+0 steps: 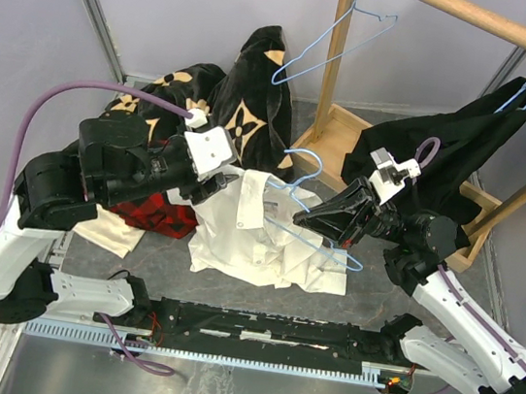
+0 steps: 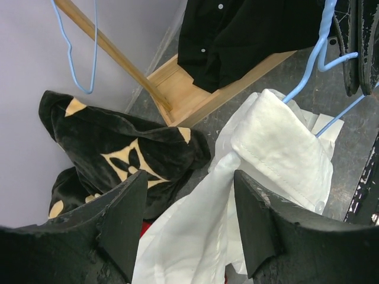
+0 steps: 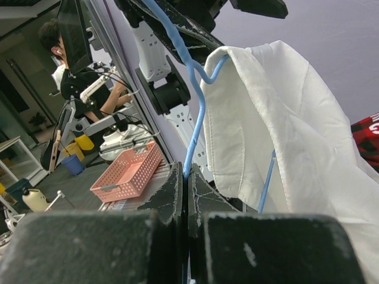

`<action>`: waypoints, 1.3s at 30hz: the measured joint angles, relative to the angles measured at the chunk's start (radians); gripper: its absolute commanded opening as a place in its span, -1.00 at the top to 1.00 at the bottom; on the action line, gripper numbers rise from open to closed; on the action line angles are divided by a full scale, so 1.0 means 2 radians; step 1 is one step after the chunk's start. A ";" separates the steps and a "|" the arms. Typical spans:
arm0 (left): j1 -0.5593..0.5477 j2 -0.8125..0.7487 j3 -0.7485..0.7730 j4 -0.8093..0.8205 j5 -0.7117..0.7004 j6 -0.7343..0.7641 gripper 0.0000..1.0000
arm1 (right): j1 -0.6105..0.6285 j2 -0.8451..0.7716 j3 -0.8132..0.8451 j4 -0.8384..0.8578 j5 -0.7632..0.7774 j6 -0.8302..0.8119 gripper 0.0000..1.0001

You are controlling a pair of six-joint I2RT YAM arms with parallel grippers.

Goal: Place the shirt on the hanger
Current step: Hang the shirt on the hanger.

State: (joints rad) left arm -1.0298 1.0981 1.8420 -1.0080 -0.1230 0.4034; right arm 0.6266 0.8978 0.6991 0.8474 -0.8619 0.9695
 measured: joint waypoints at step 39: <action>-0.002 -0.026 -0.108 -0.005 0.113 -0.031 0.95 | 0.004 -0.102 0.218 -0.593 0.243 -0.328 -0.22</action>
State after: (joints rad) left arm -1.0336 1.0454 1.6268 -1.0172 0.1032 0.3408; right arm 0.6338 0.6933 1.1351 -0.3393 -0.3756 0.3141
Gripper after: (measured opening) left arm 0.093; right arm 0.583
